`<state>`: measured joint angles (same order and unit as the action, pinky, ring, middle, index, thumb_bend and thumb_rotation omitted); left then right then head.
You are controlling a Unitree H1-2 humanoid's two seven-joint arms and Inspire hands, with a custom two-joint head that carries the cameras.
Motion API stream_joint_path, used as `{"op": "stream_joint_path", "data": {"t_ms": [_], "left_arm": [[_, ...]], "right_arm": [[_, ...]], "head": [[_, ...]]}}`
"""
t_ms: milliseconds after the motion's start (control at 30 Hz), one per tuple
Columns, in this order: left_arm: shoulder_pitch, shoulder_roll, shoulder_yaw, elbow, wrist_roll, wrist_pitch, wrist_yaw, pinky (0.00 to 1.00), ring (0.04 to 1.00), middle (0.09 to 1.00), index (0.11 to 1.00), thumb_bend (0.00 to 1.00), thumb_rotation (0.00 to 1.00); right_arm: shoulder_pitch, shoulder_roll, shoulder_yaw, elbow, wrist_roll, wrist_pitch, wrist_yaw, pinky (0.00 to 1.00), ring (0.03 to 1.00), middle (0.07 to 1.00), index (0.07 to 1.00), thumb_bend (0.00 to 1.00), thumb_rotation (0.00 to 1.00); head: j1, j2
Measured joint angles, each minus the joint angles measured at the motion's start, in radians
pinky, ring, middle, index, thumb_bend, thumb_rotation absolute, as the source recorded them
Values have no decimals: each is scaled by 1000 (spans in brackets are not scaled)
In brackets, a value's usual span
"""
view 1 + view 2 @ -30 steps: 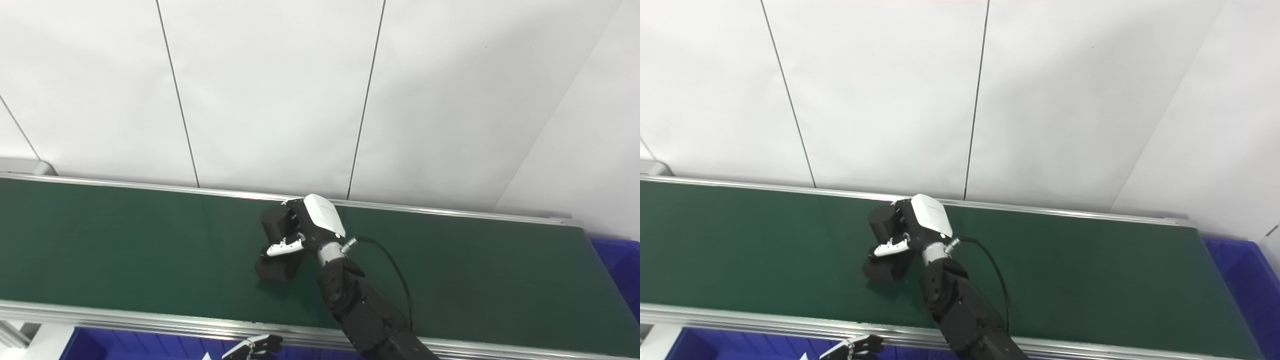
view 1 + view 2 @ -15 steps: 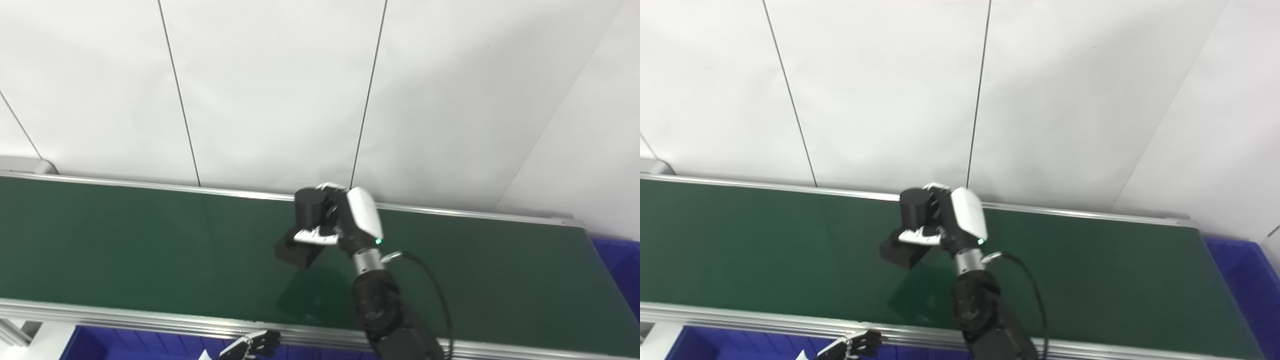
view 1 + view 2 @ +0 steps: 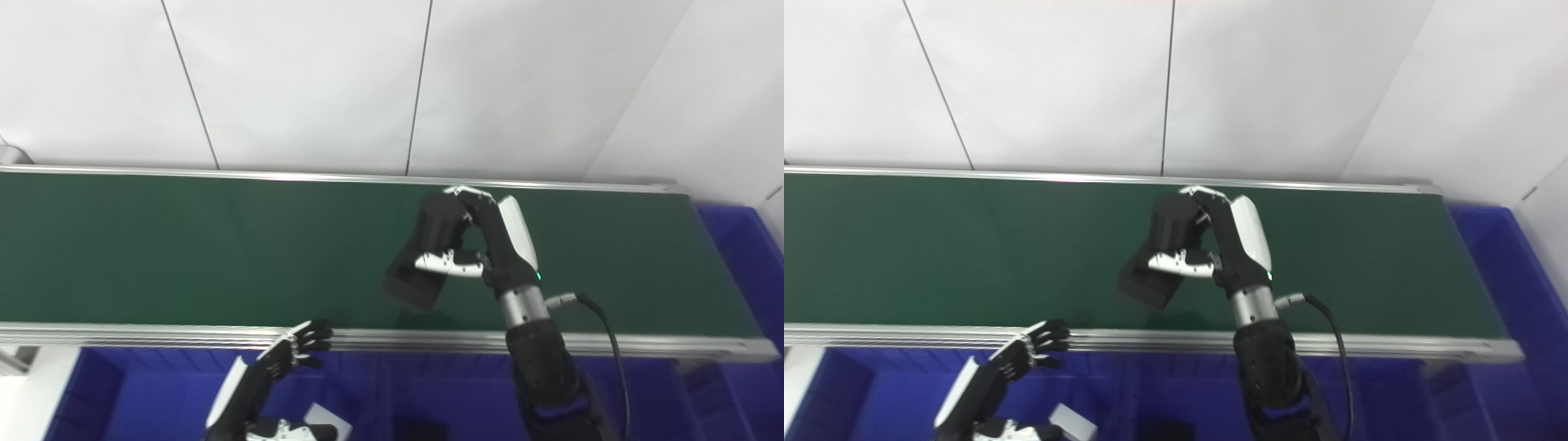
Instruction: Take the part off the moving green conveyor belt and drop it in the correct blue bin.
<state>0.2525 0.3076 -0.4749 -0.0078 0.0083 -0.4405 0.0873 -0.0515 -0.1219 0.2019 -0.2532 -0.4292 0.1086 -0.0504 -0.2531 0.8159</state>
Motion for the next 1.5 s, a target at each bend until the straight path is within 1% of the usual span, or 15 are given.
{"op": "stream_joint_path", "data": {"t_ms": [33,300,500,733,867,933,967,1000,1033,1067,1100,1133,1233,1367,1500], "left_arm": [[6,-6,12,-7,0,0,-15,657,771,818,842,934,371],[15,-38,81,-16,7,0,-104,686,800,848,855,903,341],[29,-50,121,-31,27,0,-141,738,835,876,882,888,317],[32,-82,149,-47,37,11,-179,761,850,878,890,879,289],[41,-96,173,-54,30,27,-191,764,848,871,887,880,270],[47,-101,178,-54,23,29,-201,764,848,872,888,877,269],[49,-102,180,-54,23,29,-207,764,848,872,888,877,269],[51,-104,181,-54,23,29,-214,764,849,872,888,876,268],[51,-105,182,-54,23,30,-218,765,850,872,888,876,268],[51,-105,185,-54,23,30,-221,760,847,870,886,878,270],[51,-106,189,-56,23,31,-223,758,847,870,886,879,270],[51,-107,194,-57,24,31,-226,755,843,868,884,882,265],[52,-109,206,-61,24,31,-227,754,842,869,884,880,259],[53,-111,214,-70,24,31,-241,754,842,869,884,879,260],[55,-111,218,-73,27,39,-251,788,869,902,905,872,283]], "right_arm": [[24,-8,-3,-16,5,0,4,335,406,515,511,508,0],[211,-66,-12,-150,9,-1,59,349,414,536,489,508,0],[331,-112,-13,-133,8,-5,82,380,423,537,484,509,0],[349,-185,1,-46,-48,-48,91,502,489,506,457,512,0],[345,-217,15,2,-99,-55,92,529,439,493,524,513,0],[345,-234,19,4,-115,-55,110,542,616,484,516,520,0],[344,-241,23,4,-122,-55,117,543,622,484,515,520,0],[344,-245,25,4,-138,-55,122,604,699,628,639,576,42],[344,-247,28,4,-155,-55,125,636,738,702,703,605,64],[344,-246,32,4,-171,-54,127,692,795,786,766,628,193],[343,-246,38,4,-189,-54,131,712,815,814,787,636,238],[344,-245,43,2,-200,-49,139,790,870,876,832,681,368],[347,-240,48,-25,-214,-36,177,858,954,972,916,770,562],[357,-219,50,-68,-213,-35,197,840,978,998,965,817,619],[383,-165,50,-88,-189,-35,191,778,944,1000,999,848,674]], "head": [[3,17],[14,54],[32,86],[40,94],[34,97],[31,97],[31,97],[31,97],[31,95],[31,95],[31,95],[32,98],[25,95],[26,95],[28,97]]}}
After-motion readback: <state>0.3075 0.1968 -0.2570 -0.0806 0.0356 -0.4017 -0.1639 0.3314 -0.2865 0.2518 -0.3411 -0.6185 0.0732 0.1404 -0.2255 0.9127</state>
